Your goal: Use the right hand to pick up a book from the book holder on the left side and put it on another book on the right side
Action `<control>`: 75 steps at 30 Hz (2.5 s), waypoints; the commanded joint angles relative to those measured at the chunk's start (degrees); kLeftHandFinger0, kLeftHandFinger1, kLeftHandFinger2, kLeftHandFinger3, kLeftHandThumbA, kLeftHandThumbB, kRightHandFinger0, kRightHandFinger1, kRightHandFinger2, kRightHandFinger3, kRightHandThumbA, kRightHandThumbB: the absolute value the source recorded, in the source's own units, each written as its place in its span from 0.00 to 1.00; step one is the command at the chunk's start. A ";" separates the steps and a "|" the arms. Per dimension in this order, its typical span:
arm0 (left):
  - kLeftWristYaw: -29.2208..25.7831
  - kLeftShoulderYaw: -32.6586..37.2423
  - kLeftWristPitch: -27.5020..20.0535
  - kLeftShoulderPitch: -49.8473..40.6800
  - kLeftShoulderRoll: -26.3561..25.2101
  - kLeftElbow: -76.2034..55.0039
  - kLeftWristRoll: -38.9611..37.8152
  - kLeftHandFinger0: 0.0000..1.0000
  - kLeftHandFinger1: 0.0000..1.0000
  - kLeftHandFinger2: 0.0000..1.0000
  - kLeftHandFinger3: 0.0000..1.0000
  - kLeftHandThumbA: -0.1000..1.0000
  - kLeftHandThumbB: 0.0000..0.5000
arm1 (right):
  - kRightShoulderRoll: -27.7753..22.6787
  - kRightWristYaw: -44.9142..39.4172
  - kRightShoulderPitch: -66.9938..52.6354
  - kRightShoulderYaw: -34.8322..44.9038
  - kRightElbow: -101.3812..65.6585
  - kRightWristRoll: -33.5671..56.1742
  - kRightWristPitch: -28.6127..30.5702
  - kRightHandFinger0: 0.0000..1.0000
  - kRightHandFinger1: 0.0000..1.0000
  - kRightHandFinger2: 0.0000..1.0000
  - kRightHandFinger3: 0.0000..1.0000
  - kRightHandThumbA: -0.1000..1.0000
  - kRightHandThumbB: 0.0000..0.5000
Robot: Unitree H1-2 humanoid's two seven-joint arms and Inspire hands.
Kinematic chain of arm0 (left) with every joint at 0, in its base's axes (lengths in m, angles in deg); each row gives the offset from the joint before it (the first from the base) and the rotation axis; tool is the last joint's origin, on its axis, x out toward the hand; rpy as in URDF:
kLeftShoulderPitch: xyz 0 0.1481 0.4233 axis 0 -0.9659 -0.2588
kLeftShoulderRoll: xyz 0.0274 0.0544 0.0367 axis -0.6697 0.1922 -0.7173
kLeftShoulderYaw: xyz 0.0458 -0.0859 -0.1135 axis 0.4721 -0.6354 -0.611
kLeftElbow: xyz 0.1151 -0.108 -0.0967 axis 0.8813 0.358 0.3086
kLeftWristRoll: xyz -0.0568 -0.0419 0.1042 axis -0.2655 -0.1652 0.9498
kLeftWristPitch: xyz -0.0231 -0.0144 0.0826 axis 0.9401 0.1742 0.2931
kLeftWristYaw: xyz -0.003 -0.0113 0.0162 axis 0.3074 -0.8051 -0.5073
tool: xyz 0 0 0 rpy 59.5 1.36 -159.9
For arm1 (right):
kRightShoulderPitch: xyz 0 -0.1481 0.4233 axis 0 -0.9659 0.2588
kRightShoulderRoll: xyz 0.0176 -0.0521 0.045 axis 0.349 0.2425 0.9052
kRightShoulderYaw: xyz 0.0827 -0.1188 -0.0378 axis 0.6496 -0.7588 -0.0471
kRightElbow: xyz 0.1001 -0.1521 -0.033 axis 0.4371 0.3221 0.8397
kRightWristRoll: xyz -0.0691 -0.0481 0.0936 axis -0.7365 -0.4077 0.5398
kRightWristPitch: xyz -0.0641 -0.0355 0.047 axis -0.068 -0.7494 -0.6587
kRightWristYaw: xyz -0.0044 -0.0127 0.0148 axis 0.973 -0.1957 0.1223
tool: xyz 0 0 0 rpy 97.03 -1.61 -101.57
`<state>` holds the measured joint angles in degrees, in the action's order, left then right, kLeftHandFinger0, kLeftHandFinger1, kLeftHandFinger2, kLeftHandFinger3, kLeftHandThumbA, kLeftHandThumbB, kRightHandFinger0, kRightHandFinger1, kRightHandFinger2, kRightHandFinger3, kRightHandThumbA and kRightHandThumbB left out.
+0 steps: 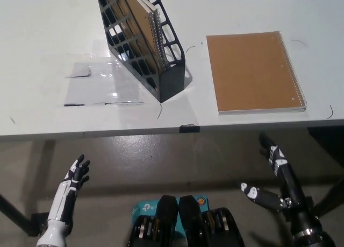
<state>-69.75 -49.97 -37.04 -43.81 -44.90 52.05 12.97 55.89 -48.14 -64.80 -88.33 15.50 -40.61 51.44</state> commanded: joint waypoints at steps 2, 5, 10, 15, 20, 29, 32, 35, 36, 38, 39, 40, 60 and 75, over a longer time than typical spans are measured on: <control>1.44 0.44 -3.58 0.49 -0.42 -2.31 -1.02 1.00 1.00 1.00 1.00 1.00 0.27 | 1.23 -1.42 0.81 -1.72 -18.22 -0.05 2.45 0.87 1.00 1.00 1.00 0.86 0.40; 1.60 0.53 -3.45 0.24 -0.25 -2.17 -1.32 1.00 1.00 1.00 1.00 1.00 0.25 | 1.65 -3.12 4.13 -3.01 -25.73 3.10 -1.16 0.87 1.00 1.00 1.00 0.85 0.47; 1.28 0.87 -3.50 -0.73 -0.06 -2.13 -0.69 1.00 1.00 1.00 1.00 1.00 0.26 | 1.91 -4.22 10.85 -3.69 -28.87 2.92 -7.33 0.93 1.00 1.00 1.00 0.90 0.55; 1.71 1.25 -3.15 -1.58 0.03 -2.62 -1.24 1.00 1.00 1.00 1.00 1.00 0.26 | 3.02 -4.16 19.57 -3.28 -21.39 2.26 -10.94 1.00 1.00 1.00 1.00 0.92 0.60; 1.85 1.58 -2.97 -1.83 0.30 -2.88 -1.04 1.00 1.00 1.00 1.00 1.00 0.27 | 4.20 -2.75 28.18 -1.78 -9.67 1.64 -11.31 1.00 1.00 1.00 1.00 0.95 0.60; 2.10 1.97 -3.99 -1.64 -0.27 -2.75 0.00 1.00 1.00 1.00 1.00 1.00 0.29 | 6.64 0.40 45.01 1.13 13.20 0.65 -8.25 1.00 1.00 1.00 1.00 0.98 0.69; 2.10 2.02 -3.47 -1.55 -0.05 -2.90 -0.05 1.00 1.00 1.00 1.00 1.00 0.33 | 7.50 1.05 49.15 1.16 20.24 0.32 -8.44 1.00 1.00 1.00 1.00 0.99 0.65; 2.27 2.00 -3.96 -1.56 0.13 -2.67 -0.26 1.00 1.00 1.00 1.00 1.00 0.34 | 8.08 1.12 51.57 1.38 24.93 0.75 -8.11 1.00 1.00 1.00 1.00 0.98 0.61; 2.47 1.98 -3.67 -1.65 0.08 -2.95 -0.45 1.00 1.00 1.00 1.00 1.00 0.34 | 8.42 1.38 52.78 1.47 27.10 0.75 -8.28 1.00 1.00 1.00 1.00 0.98 0.61; 2.47 2.07 -3.67 -1.46 -0.13 -2.96 -0.04 1.00 1.00 1.00 1.00 1.00 0.31 | 8.84 1.59 54.89 1.62 30.97 0.96 -7.42 1.00 1.00 1.00 1.00 0.98 0.61; 2.51 2.14 -3.77 -1.25 -0.23 -2.83 0.13 1.00 1.00 1.00 1.00 1.00 0.32 | 8.92 1.66 55.69 1.68 32.40 1.00 -7.21 1.00 1.00 1.00 1.00 0.98 0.61; 2.54 2.18 -3.81 -1.13 -0.25 -2.76 0.20 1.00 1.00 1.00 1.00 1.00 0.32 | 8.91 1.70 56.03 1.74 33.05 1.01 -7.04 1.00 1.00 1.00 1.00 0.99 0.61; 2.25 2.63 -2.30 -0.93 -0.37 -3.44 1.52 1.00 1.00 1.00 1.00 0.95 0.32 | 11.24 0.49 59.99 1.97 44.99 2.22 -5.41 0.99 1.00 1.00 1.00 1.00 0.58; 2.29 2.75 -2.66 -0.40 -0.38 -2.93 2.18 1.00 1.00 1.00 1.00 0.93 0.30 | 11.96 -0.38 59.18 2.16 48.53 2.84 -6.37 0.95 1.00 1.00 1.00 1.00 0.55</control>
<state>-67.71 -47.64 -38.40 -45.01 -44.69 50.60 14.56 66.96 -47.96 -9.03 -86.77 63.63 -39.07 43.15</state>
